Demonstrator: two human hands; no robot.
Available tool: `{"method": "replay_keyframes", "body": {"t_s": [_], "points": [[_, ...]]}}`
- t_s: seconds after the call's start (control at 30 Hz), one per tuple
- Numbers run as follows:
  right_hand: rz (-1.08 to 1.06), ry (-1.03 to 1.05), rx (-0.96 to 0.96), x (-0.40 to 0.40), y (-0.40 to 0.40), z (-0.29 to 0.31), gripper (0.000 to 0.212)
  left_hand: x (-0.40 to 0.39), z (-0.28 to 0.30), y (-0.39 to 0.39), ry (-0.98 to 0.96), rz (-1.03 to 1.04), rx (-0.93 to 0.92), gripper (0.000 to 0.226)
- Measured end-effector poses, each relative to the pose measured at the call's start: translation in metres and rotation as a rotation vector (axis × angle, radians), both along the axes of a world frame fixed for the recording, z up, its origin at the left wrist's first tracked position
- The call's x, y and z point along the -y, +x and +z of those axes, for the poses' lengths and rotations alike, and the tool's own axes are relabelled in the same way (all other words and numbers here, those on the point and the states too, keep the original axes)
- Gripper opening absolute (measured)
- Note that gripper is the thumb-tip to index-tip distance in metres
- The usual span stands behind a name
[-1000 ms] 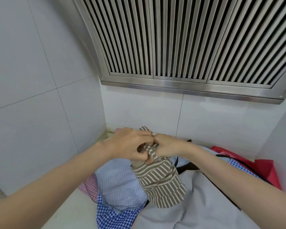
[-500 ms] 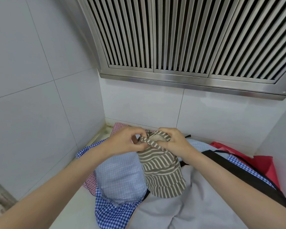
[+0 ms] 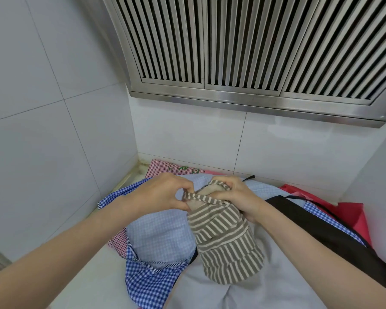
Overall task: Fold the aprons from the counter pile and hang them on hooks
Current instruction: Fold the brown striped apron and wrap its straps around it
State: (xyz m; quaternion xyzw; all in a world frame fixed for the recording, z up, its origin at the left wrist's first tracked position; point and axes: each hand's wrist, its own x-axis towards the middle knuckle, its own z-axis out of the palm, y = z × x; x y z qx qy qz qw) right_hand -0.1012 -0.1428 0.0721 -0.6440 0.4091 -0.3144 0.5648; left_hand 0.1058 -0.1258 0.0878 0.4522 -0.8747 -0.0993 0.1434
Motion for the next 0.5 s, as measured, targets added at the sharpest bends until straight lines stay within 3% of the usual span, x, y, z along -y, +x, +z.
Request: {"method": "replay_keyframes", "body": {"t_s": [0.1, 0.2, 0.3, 0.4, 0.5], "points": [[-0.125, -0.007, 0.048, -0.003, 0.002, -0.003, 0.009, -0.001, -0.002, -0.002, 0.096, 0.083, -0.184, 0.035], [-0.194, 0.025, 0.138, -0.004, 0.006, -0.003, 0.008, -0.003, -0.003, -0.008, 0.154, 0.194, -0.393, 0.038], [-0.245, 0.059, 0.169, -0.001, 0.009, -0.004, 0.021, -0.002, -0.011, -0.012, 0.157, 0.276, -0.576, 0.034], [-0.274, 0.101, 0.178, 0.002, 0.003, -0.006, 0.015, -0.017, -0.012, -0.012, 0.192, 0.149, -0.497, 0.015], [-0.279, 0.116, 0.164, 0.004, -0.003, -0.007, 0.012, -0.024, -0.014, -0.017, 0.07, 0.044, -0.182, 0.031]]}}
